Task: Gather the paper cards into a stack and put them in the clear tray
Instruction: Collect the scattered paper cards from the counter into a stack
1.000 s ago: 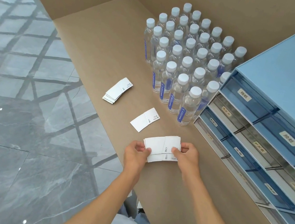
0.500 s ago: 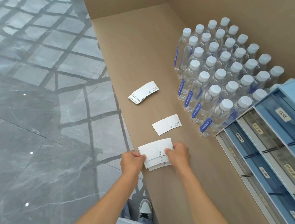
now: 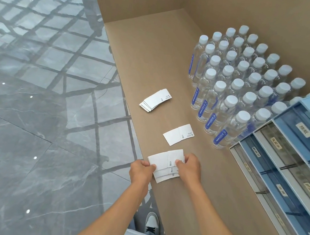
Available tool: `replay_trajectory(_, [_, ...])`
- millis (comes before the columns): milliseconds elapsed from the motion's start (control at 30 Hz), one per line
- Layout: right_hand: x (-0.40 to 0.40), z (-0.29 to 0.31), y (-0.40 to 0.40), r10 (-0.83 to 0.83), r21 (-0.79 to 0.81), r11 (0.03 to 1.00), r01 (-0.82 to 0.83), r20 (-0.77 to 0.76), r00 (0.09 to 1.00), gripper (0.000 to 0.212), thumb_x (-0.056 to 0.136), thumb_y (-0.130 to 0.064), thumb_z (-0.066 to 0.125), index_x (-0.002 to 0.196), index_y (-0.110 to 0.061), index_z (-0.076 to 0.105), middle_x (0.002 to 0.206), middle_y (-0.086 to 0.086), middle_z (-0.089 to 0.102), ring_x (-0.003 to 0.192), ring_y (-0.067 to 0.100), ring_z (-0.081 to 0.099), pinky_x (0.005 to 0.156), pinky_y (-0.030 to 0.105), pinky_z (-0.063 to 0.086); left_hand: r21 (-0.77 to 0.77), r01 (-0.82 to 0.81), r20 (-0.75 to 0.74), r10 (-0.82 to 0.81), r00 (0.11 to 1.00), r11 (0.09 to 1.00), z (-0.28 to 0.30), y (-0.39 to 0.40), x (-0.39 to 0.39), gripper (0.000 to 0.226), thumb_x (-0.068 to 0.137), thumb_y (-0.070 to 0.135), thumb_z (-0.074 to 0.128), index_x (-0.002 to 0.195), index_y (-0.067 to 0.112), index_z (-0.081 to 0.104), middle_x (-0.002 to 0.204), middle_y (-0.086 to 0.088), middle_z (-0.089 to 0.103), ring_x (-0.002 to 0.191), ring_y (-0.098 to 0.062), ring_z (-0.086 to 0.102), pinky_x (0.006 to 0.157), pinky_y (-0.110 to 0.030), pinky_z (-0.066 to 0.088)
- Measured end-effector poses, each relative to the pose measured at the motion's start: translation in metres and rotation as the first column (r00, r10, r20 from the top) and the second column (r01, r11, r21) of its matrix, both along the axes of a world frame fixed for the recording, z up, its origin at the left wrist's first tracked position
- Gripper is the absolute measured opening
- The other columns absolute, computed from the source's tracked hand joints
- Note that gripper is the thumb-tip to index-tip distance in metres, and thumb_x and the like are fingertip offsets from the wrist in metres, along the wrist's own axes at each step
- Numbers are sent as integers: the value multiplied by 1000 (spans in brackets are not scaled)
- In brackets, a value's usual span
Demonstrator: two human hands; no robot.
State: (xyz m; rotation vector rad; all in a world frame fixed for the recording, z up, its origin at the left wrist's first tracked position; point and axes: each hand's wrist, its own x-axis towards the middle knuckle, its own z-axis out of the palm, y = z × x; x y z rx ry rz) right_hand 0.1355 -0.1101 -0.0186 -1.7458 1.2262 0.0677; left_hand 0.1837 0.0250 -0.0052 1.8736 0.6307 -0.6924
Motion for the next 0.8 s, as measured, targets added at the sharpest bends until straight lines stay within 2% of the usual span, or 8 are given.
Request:
replay_trajectory(133, [-6,2,-1,-52,17,999,50,115,992,11,82,-7,66,87,-8,57,85,2,62,80,24,61,67,29,43,-19,32,23,-32,999,999,6,1,-3,16,83,8,72,78,14,58,85,-10,66,74,-27,61,85,-47,61])
replay_trajectory(233, [-12,3,-3,-87,53,995,79,177,980,17,81,-6,68,91,-13,56,81,-7,59,74,14,59,61,24,43,-6,63,64,-63,996,998,12,0,-5,16,83,9,74,81,17,60,86,-8,68,75,-25,63,83,-44,61])
replay_trajectory(333, [-15,5,-4,-125,69,991,112,241,962,19,81,-4,70,92,-16,60,82,-9,62,74,5,61,61,18,45,-49,79,65,-76,995,996,17,-1,-7,12,84,7,74,90,14,67,96,-14,72,78,-26,65,82,-42,58])
replay_trajectory(433, [-16,7,-8,-150,69,988,138,237,960,19,80,-5,72,70,-18,62,73,-5,68,64,11,64,56,22,50,-80,81,35,-78,996,994,18,-3,-3,20,84,6,77,103,4,70,101,-15,74,91,-30,71,90,-43,58])
replay_trajectory(500, [-13,7,-12,-157,76,987,143,216,964,27,80,-6,73,60,-21,62,65,-6,68,61,18,66,56,25,51,-83,69,12,-69,998,994,18,-8,3,18,83,8,79,98,1,71,98,-16,77,96,-33,73,89,-42,59])
replay_trajectory(600, [-4,5,-23,-163,74,986,152,180,970,15,81,-8,72,69,-13,65,68,-3,68,65,20,65,59,27,50,-81,87,-9,-88,996,993,16,-17,15,19,81,9,80,92,-1,69,96,-20,77,84,-31,72,73,-33,57])
replay_trajectory(733, [13,1,-40,-198,49,980,193,157,967,6,83,-12,71,80,-10,66,75,-2,68,69,18,64,59,26,48,-63,121,-63,-125,990,991,11,-35,39,20,80,16,81,81,8,63,95,-17,76,83,-28,68,81,-38,57])
replay_trajectory(800, [24,0,-49,-211,27,977,209,139,967,7,83,-14,70,85,-8,66,78,-3,67,70,16,62,60,25,47,-72,123,-82,-128,988,990,8,-45,52,22,80,16,81,74,11,60,93,-16,76,80,-26,66,75,-33,55])
